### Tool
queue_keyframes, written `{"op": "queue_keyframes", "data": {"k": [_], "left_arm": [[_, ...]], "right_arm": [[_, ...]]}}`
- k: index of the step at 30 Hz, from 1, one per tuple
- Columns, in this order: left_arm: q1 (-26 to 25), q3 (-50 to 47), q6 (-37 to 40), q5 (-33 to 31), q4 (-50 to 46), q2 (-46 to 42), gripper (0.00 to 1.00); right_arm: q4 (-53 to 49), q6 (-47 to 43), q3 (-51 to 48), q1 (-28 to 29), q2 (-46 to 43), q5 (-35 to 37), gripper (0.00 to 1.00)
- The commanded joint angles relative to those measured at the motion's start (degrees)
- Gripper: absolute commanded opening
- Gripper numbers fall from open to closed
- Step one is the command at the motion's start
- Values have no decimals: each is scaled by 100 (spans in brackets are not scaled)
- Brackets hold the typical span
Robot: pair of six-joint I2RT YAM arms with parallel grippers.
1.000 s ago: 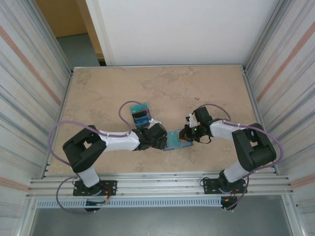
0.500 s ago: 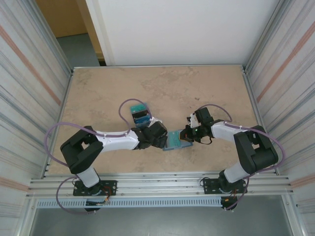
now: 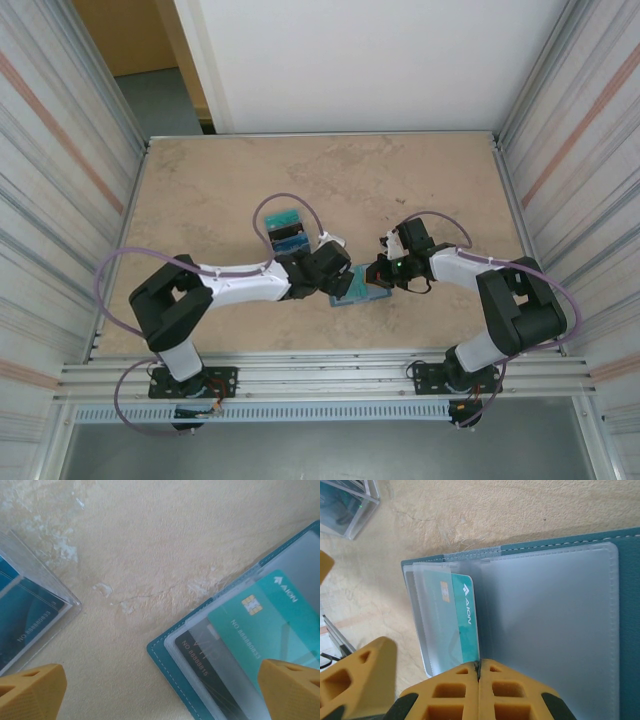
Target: Take the credit cards out of the card holder
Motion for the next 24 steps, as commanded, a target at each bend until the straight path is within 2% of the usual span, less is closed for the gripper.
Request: {"op": "queue_keyframes", "data": {"k": [1, 10, 16, 24], "left_arm": [[-19, 159, 122, 24, -138, 194, 99], [-27, 295, 262, -98, -427, 488, 99], [-27, 355, 259, -107, -615, 557, 99], [-27, 313, 228, 46, -629, 582, 99]], "right_arm": [[-118, 31, -77, -32, -162, 39, 0], [164, 157, -169, -94, -215, -261, 0], [869, 412, -373, -101, -166, -788, 9], [1311, 514, -532, -100, -157, -995, 17]]}}
